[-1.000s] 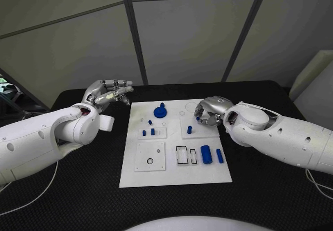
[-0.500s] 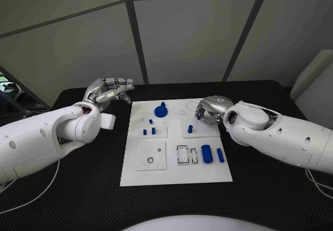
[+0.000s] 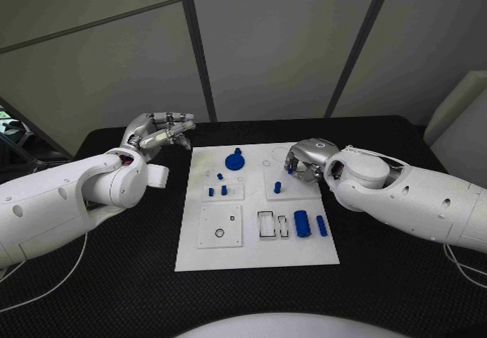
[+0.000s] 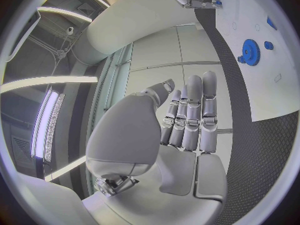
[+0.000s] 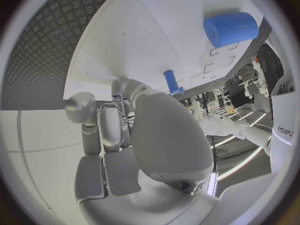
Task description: Assemble the parts on the task board
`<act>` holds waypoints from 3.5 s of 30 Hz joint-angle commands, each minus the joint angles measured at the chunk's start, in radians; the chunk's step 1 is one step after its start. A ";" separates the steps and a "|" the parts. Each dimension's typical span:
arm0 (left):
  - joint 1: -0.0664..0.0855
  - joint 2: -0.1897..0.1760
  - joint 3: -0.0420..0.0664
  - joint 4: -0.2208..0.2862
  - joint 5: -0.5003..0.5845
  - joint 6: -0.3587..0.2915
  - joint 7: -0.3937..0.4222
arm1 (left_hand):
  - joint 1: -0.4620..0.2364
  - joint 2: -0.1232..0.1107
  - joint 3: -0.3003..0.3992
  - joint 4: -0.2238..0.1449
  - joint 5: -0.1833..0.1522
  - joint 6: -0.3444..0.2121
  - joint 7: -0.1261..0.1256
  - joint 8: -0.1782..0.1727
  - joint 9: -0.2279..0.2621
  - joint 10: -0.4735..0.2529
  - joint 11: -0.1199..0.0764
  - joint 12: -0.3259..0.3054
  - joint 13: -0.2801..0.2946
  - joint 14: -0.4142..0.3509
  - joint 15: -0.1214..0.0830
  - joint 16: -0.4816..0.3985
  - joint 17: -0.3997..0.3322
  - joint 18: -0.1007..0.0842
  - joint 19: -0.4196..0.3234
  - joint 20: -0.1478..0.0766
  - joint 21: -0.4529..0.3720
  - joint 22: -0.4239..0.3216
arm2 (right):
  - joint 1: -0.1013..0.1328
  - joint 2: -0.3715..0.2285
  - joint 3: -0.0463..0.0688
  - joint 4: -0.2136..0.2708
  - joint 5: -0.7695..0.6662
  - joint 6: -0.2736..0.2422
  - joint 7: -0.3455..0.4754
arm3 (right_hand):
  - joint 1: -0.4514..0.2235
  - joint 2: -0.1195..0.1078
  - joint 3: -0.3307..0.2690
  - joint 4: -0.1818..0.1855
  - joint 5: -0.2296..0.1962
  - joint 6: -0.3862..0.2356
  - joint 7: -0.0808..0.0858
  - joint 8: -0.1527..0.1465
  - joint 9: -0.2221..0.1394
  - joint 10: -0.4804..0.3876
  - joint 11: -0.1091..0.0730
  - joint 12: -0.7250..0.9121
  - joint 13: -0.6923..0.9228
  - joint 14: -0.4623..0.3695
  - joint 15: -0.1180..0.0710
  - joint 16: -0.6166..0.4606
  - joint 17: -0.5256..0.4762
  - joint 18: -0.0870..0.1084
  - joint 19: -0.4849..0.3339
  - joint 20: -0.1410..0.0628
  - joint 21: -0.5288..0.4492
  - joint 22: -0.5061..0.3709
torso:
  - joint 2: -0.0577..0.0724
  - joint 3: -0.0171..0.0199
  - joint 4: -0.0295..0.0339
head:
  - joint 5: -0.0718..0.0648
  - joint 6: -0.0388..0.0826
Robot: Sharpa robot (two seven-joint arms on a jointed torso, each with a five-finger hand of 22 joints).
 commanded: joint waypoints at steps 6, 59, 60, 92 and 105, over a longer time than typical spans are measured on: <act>0.002 0.001 0.001 0.000 0.005 0.005 0.009 | 0.006 0.004 -0.004 -0.006 -0.001 -0.007 0.007 -0.005 -0.002 -0.006 0.007 0.006 0.000 -0.009 -0.001 -0.007 -0.003 -0.018 -0.007 -0.003 -0.006 -0.003 | -0.001 0.002 -0.002 0.001 -0.012 0.049 -0.019 | -0.036 -0.011 0.014 -0.001 -0.008 -0.017 0.006 -0.020 -0.003 -0.010 0.011 -0.019 -0.006 0.044 0.008 0.009 0.001 -0.008 -0.004 0.008 0.003 -0.004 | 0.000 0.0002 -0.0003 | 0.002 -0.002; 0.002 0.005 0.001 -0.010 0.005 0.014 -0.009 | 0.021 0.012 -0.007 -0.025 -0.001 -0.019 0.014 -0.009 -0.002 -0.029 0.014 0.011 -0.003 -0.019 0.003 -0.019 -0.018 -0.018 -0.013 -0.002 -0.012 -0.007 | -0.001 -0.042 0.000 0.092 -0.021 -0.129 -0.029 | -0.082 0.031 0.061 -0.046 0.017 0.065 -0.014 -0.005 0.016 0.067 -0.011 -0.032 0.002 0.043 -0.012 0.016 0.001 -0.013 0.014 -0.007 0.029 0.033 | -0.002 0.0002 -0.0009 | 0.007 -0.002; 0.002 0.005 0.001 -0.011 0.005 0.014 -0.009 | 0.021 0.012 -0.007 -0.025 -0.001 -0.020 0.014 -0.009 -0.002 -0.030 0.014 0.011 -0.003 -0.019 0.003 -0.020 -0.019 -0.019 -0.013 -0.002 -0.013 -0.007 | -0.001 -0.047 0.000 0.101 -0.021 -0.134 -0.030 | -0.082 0.031 0.061 -0.046 0.017 0.065 -0.014 -0.005 0.016 0.067 -0.011 -0.032 0.003 0.043 -0.012 0.016 0.001 -0.013 0.014 -0.007 0.029 0.034 | -0.002 0.0002 -0.0009 | 0.007 -0.002; 0.002 0.032 0.001 -0.010 0.005 0.032 -0.015 | 0.019 0.013 -0.012 -0.027 -0.002 -0.025 0.018 -0.009 -0.001 -0.039 0.018 0.013 -0.005 -0.023 0.006 -0.023 -0.023 -0.019 -0.017 0.000 -0.015 -0.008 | -0.058 0.048 0.000 0.283 0.069 -0.127 0.024 | -0.087 0.031 0.061 -0.050 0.022 0.066 -0.014 -0.006 0.016 0.070 -0.012 -0.035 0.003 0.044 -0.014 0.018 0.003 -0.015 0.018 -0.008 0.035 0.043 | 0.001 -0.0020 0.0001 | 0.114 -0.022; 0.003 0.041 0.001 -0.006 0.004 0.036 -0.016 | 0.018 0.013 -0.013 -0.026 -0.002 -0.025 0.018 -0.009 -0.001 -0.040 0.018 0.014 -0.005 -0.024 0.007 -0.023 -0.024 -0.020 -0.018 0.000 -0.015 -0.008 | -0.111 0.096 -0.001 0.241 0.077 -0.076 0.042 | -0.092 0.028 0.059 -0.052 0.027 0.063 -0.012 -0.009 0.015 0.068 -0.010 -0.040 0.003 0.043 -0.013 0.017 0.000 -0.014 0.017 -0.008 0.034 0.040 | 0.000 -0.0017 0.0003 | 0.138 -0.040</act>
